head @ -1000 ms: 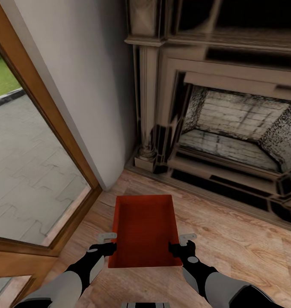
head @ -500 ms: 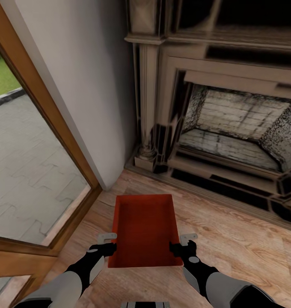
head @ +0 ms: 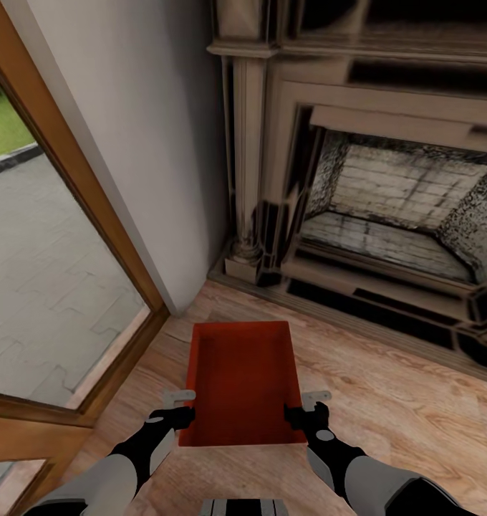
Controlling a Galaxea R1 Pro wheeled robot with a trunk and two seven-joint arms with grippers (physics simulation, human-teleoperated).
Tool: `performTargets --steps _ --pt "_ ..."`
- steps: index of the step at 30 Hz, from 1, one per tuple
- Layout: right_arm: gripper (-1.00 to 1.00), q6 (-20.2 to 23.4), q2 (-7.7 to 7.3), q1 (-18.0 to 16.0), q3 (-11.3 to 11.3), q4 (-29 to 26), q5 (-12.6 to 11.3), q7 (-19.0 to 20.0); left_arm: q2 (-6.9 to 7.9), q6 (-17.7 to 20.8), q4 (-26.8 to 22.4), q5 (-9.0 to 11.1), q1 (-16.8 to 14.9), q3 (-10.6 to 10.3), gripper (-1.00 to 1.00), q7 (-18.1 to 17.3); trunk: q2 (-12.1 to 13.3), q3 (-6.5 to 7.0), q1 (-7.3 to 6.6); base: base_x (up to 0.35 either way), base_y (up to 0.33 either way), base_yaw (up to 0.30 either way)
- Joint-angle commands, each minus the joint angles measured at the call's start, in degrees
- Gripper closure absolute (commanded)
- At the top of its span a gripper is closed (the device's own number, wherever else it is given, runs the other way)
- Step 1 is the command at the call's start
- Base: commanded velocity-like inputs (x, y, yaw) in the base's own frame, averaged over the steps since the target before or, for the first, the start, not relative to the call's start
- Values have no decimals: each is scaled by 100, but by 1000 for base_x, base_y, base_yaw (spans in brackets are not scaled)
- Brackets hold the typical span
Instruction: Move the two storage containers from the living room to the garage. In the garage, place one container on the floor and stack the other container on top of it (either order is fine).
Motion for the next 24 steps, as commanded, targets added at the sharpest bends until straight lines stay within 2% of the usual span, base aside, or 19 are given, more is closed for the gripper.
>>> performTargets --steps 1,5,24 --pt "-100 -16 0 -2 50 5 -44 -19 -3 32 -17 10 1 29 -100 7 -43 -22 22 0 0 0" --pt "-100 -16 -6 -1 50 4 -44 -19 -5 32 -26 10 1 29 -100 7 -203 -94 110 0 0 0" --pt "-100 -16 -1 -1 50 5 -44 -19 -34 32 10 -32 1 8 -100 0 -203 -94 110 0 0 0"
